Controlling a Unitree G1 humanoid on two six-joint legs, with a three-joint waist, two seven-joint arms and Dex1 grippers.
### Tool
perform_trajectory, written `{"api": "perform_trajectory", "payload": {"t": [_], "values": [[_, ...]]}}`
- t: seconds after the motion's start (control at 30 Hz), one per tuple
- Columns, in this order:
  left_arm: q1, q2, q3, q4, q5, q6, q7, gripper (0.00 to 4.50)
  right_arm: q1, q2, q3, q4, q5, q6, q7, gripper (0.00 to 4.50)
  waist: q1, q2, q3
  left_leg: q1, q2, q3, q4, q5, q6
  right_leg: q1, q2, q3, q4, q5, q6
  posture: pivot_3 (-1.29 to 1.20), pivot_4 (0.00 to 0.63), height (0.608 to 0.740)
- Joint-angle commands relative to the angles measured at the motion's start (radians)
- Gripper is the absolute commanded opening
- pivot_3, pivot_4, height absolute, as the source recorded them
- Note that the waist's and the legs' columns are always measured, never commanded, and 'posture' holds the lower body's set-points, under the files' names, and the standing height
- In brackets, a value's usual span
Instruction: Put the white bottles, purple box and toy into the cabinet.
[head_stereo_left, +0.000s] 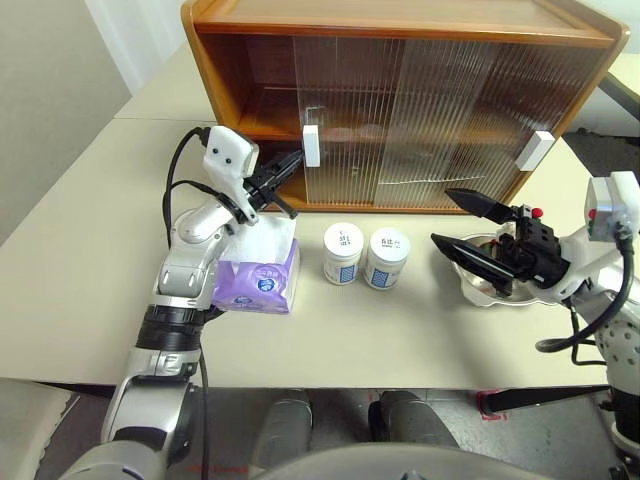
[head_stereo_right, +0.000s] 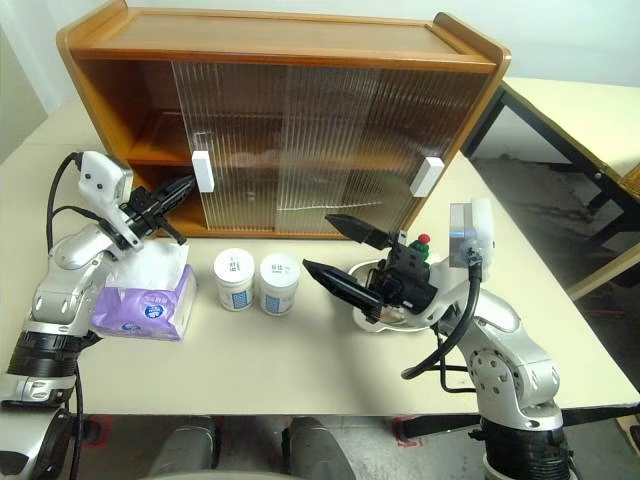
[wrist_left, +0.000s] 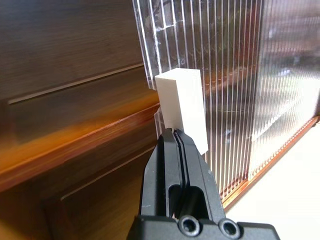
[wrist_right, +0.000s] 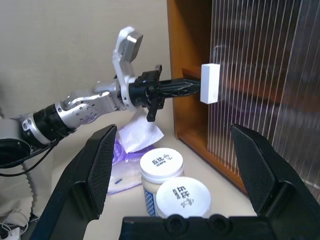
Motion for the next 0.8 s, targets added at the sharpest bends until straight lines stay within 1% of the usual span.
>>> {"api": "perform_trajectory", "payload": {"t": [0.03,0.33,0.4,0.53,0.8], "values": [[-0.030,-0.026,-0.037,0.038,0.014,-0.014,-0.016,0.08,0.011,-0.010,-0.022,-0.018,0.003,-0.013,0.001,4.50,-0.002,0.000,0.000,0.000,0.000,0.000,0.000,0.000,0.000,0.000,0.000,0.000,0.000,0.000,0.001,-0.13,0.051,0.740],[-0.120,-0.092,-0.104,0.140,0.044,-0.056,-0.049,0.08,0.034,-0.012,-0.031,-0.038,0.001,-0.022,-0.019,4.50,-0.020,0.000,0.000,0.000,0.000,0.000,0.002,0.000,0.001,0.001,0.000,0.000,-0.001,-0.001,0.005,-0.15,0.048,0.740],[-0.144,-0.108,-0.121,0.168,0.055,-0.074,-0.060,0.08,0.044,-0.012,-0.033,-0.033,-0.003,-0.031,-0.011,4.50,-0.023,0.000,0.000,0.000,0.000,0.000,0.002,0.000,0.001,0.001,0.000,0.000,-0.001,-0.001,0.008,-0.16,0.043,0.740],[-0.179,-0.134,-0.141,0.209,0.061,-0.097,-0.076,0.08,0.058,-0.016,-0.045,-0.015,-0.006,-0.053,0.011,4.50,-0.027,0.000,0.000,-0.001,0.000,0.000,0.003,0.000,0.002,0.001,0.000,0.001,-0.001,-0.001,0.009,-0.16,0.041,0.740],[-0.214,-0.170,-0.158,0.252,0.072,-0.116,-0.088,0.08,0.094,-0.010,-0.053,0.023,-0.024,-0.103,0.062,4.50,-0.037,0.002,-0.001,-0.005,0.000,0.000,0.009,-0.001,0.005,0.001,0.000,0.000,-0.002,-0.001,0.013,-0.17,0.042,0.740]]}}
